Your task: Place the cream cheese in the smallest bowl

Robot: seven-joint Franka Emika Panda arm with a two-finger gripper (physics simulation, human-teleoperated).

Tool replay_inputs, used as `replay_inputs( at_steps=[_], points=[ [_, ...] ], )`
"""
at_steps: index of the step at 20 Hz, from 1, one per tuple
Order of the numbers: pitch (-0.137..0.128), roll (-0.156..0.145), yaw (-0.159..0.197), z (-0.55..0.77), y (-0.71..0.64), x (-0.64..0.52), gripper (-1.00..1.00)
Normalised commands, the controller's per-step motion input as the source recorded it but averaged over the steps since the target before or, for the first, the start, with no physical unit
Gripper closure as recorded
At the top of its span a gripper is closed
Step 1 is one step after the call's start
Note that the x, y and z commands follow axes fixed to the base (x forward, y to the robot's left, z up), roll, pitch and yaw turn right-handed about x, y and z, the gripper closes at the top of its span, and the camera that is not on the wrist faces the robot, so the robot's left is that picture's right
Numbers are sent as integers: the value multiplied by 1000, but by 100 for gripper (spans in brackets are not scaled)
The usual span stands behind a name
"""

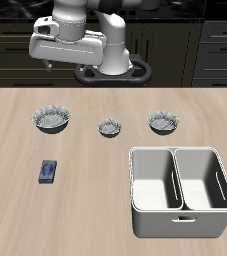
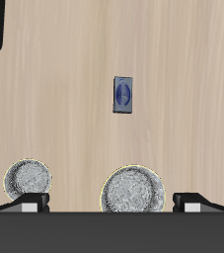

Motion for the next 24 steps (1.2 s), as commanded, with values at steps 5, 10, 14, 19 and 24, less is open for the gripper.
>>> replay_inputs(
  at_steps=[5, 10, 14, 19, 24],
  points=[
    [-1, -9, 43, 36, -554, 257, -100],
    [-27, -8, -30, 134, -462, 198, -100],
    [-4, -13, -37, 42, -313, 207, -100],
    [14, 20, 3, -38, -64, 245, -100],
    [13, 42, -16, -7, -8, 271, -100]
  ],
)
